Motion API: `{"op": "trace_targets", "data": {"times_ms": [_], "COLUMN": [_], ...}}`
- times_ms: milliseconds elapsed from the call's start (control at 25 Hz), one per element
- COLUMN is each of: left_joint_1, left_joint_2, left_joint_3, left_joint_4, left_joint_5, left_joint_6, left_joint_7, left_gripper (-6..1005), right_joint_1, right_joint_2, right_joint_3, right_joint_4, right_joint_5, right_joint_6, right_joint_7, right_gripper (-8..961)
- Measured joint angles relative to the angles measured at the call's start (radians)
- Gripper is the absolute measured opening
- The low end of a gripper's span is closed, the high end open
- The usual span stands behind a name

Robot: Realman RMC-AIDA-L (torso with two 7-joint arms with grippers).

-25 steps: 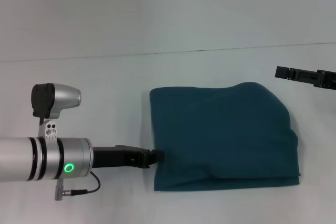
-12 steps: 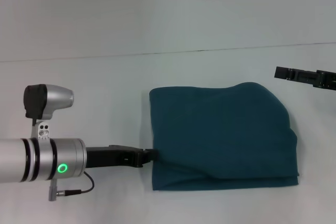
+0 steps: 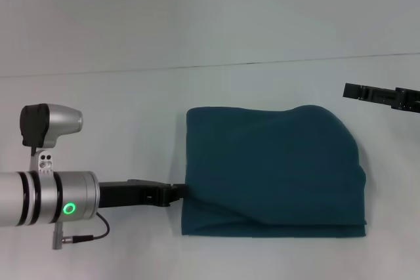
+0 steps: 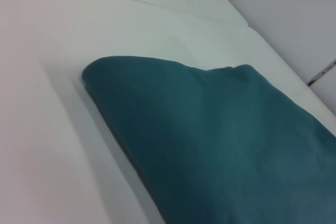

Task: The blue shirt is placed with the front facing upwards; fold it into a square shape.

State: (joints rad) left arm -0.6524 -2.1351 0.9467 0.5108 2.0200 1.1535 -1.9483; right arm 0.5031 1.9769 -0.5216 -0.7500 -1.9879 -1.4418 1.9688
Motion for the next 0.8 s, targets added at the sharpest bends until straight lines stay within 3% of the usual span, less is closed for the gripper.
{"op": "trace_targets", "data": {"times_ms": [320,800], "left_joint_1": [0.011,0.030], "left_joint_2": [0.010,0.023], "left_joint_3": [-0.008,-0.110], "left_joint_4": [0.022,0.047], "left_joint_5": [0.003,0.067], "left_joint_6": [-0.002,0.002], "left_joint_7": [-0.011,-0.012], "left_gripper": [-2,-2], "right_joint_1": [0.000,0.005], "right_joint_2": [0.000,0.000], "right_joint_3": [-0.001,0.000], "right_joint_4": [0.000,0.000], "right_joint_5": [0.000,0.000], "right_joint_6": [-0.001,0.000], "right_joint_7": [0.002,0.002], "right_gripper": [932,931]}}
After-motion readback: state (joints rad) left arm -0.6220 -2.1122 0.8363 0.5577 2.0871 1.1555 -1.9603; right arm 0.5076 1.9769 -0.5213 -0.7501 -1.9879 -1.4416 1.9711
